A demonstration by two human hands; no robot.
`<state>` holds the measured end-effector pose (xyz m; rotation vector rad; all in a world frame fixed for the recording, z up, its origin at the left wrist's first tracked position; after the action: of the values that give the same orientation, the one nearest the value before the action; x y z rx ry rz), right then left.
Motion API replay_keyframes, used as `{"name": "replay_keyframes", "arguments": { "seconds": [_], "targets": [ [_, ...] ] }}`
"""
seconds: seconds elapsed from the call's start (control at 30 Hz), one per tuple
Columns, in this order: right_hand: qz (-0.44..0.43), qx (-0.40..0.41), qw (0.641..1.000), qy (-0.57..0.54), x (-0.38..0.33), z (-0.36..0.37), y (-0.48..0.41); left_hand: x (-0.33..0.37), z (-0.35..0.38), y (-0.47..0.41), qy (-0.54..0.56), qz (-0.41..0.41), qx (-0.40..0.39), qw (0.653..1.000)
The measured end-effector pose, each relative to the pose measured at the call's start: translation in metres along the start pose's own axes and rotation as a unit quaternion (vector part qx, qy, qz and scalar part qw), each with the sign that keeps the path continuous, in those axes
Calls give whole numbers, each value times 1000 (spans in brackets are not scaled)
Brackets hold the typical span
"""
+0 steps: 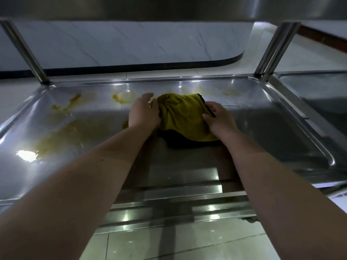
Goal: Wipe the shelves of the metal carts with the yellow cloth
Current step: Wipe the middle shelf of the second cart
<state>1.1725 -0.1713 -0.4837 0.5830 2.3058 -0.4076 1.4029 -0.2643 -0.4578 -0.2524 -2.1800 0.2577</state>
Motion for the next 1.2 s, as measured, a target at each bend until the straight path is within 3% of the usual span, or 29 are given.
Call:
{"name": "replay_keyframes", "arguments": {
  "seconds": [0.1,0.2,0.27,0.43,0.57,0.7,0.77,0.97,1.07,1.1,1.2],
  "targets": [
    [49,19,990,-133,7,-9,3,22,-2,-4,-44,80,21,996],
    [63,36,989,-128,4,-18,5,20,21,-7,-131,44,-52,989],
    [70,37,991,-108,-2,-20,7,17,26,-10,-161,9,-59,985],
    [41,60,990,-124,-34,-31,5,15,18,-33,-104,-81,-80,988],
    [47,55,974,-213,-46,-44,-4,21,-11,-48,-39,-86,-50,994],
    [62,35,991,-117,-30,-32,-2,15,14,-33,-109,-47,-103,988],
    [68,21,993,-95,-22,-25,2,10,25,-29,-120,-49,-81,988],
    [69,45,989,-126,-19,-24,1,14,24,-40,-56,-73,-37,995],
    [44,47,984,-167,-26,-31,-3,17,5,-57,-13,-150,-29,988],
    [27,41,988,-147,-28,-32,-4,17,-1,-61,-29,-164,-29,986],
    [-10,31,998,-46,-26,-31,-5,25,-7,-62,-127,-99,11,987]
  ]
}}
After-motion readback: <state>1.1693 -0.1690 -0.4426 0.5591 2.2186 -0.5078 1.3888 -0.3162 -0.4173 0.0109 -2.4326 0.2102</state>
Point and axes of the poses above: each hand's wrist, its own y-axis away from the middle knuckle, its own z-axis out of the palm, x = y × z, the point moved 8 cm from there along -y, towards the middle knuckle, and after that the axes turned 4 degrees about x, right-handed, at the moved point
